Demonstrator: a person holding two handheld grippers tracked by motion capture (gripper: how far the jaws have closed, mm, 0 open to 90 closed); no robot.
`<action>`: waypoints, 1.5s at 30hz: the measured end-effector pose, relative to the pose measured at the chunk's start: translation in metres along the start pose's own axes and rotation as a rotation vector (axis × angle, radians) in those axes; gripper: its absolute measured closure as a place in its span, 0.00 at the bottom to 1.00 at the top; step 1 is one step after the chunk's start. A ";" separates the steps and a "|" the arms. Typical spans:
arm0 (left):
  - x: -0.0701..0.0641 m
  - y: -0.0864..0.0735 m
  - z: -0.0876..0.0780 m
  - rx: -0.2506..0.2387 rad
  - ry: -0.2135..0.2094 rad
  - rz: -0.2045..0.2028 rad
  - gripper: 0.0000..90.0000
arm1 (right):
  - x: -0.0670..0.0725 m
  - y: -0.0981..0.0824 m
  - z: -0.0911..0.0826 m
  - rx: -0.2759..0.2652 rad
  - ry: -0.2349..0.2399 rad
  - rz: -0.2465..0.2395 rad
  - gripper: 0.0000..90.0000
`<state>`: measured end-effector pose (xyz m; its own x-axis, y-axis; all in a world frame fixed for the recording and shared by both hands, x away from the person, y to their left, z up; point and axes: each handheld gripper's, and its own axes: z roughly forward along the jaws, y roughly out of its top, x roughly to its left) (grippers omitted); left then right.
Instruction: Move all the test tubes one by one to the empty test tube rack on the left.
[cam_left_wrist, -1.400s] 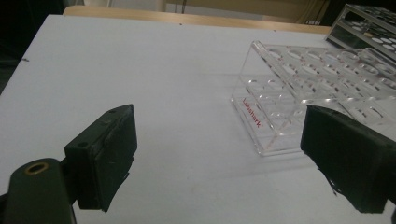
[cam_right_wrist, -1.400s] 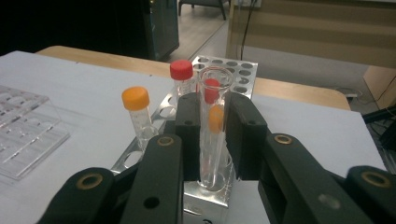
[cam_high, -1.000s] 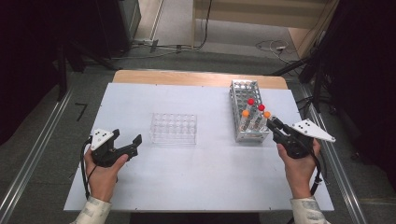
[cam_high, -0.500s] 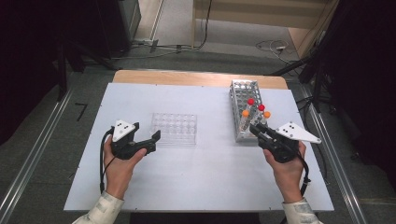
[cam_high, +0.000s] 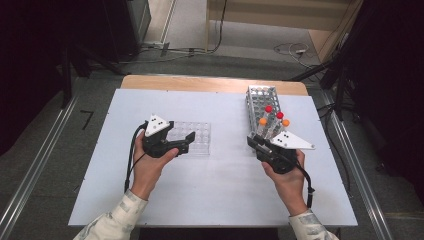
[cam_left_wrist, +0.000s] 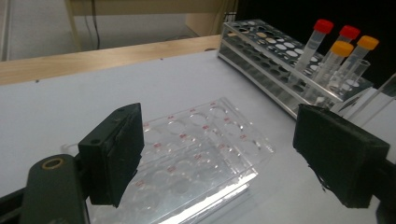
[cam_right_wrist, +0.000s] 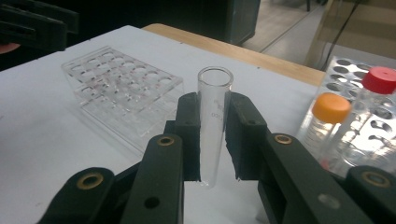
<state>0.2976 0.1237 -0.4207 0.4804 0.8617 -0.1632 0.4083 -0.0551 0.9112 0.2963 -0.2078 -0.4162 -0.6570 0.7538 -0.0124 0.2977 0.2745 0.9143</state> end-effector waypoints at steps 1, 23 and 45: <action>-0.002 0.001 0.001 -0.003 -0.005 -0.002 0.20 | 0.003 0.003 0.004 -0.003 0.012 -0.008 0.81; -0.050 0.002 0.016 0.034 -0.175 0.056 0.36 | 0.040 -0.004 0.041 0.055 0.100 -0.062 0.81; -0.061 0.003 0.028 0.047 -0.250 0.045 0.75 | 0.056 -0.004 0.049 0.058 0.128 -0.098 0.81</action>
<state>0.2907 0.0570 -0.4189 0.6737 0.7065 -0.2166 0.4146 -0.1188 0.9022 0.2918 -0.1374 -0.4403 -0.7667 0.6404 -0.0447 0.2652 0.3794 0.8864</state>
